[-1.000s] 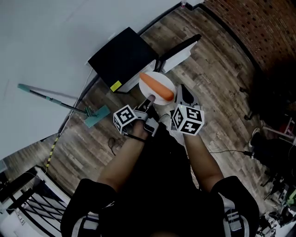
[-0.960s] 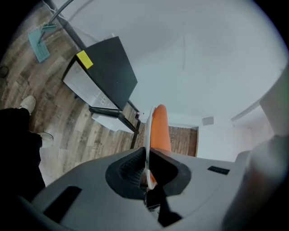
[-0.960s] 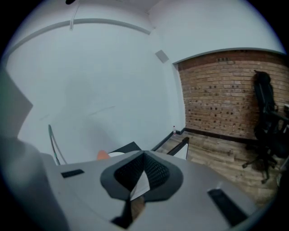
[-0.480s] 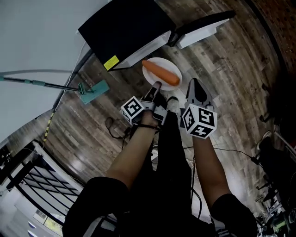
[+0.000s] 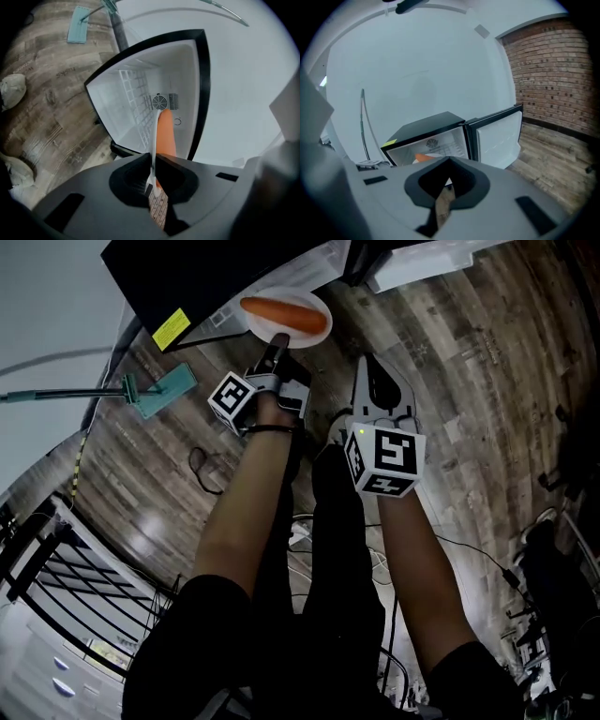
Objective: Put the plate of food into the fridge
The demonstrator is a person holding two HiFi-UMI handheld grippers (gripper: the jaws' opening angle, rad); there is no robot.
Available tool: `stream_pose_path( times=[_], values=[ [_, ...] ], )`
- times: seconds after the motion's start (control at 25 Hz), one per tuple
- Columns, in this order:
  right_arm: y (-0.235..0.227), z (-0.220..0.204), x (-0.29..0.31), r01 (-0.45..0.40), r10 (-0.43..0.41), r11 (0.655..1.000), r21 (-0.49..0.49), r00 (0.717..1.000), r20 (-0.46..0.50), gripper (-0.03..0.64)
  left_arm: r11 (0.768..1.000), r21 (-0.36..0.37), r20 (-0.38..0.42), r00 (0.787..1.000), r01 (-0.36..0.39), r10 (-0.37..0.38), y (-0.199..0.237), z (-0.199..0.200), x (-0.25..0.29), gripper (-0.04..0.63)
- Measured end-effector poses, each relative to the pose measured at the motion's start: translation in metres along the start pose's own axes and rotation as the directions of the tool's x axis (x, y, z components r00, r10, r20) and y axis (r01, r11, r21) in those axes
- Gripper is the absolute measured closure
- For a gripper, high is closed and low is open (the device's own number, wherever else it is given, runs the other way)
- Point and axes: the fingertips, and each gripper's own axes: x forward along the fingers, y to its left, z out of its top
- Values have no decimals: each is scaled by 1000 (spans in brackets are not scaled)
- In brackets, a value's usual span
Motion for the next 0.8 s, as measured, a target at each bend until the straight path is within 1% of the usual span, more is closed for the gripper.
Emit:
stream_pose_path(
  times=[0.12, 0.24, 0.36, 0.48, 0.52, 0.6, 0.72, 0.8],
  values=[
    [2, -3, 25, -54, 54, 997, -50, 999, 1, 604, 999, 23, 25, 999, 23, -24, 10, 20, 26, 572],
    [4, -5, 43, -92, 92, 993, -72, 996, -5, 604, 998, 17, 42, 998, 54, -54, 13, 30, 49, 572],
    [4, -13, 50, -126, 125, 990, -64, 992, -20, 604, 997, -20, 79, 994, 74, -72, 20, 41, 69, 571],
    [-2, -29, 53, -138, 135, 989, -52, 989, -58, 604, 988, -85, 144, 983, 129, -115, 23, 56, 89, 571],
    [-5, -36, 55, -137, 134, 990, -39, 988, -75, 604, 984, -97, 165, 977, 152, -134, 22, 61, 95, 571],
    [-8, -49, 56, -140, 139, 990, -6, 985, -104, 604, 979, -99, 195, 968, 177, -156, 23, 69, 106, 571],
    [-10, -62, 58, -157, 156, 988, 5, 979, -129, 604, 984, -76, 236, 962, 160, -138, 33, 82, 118, 569],
    [-15, -68, 61, -163, 161, 987, 0, 977, -141, 604, 986, -73, 273, 954, 147, -122, 38, 92, 124, 569]
  ],
)
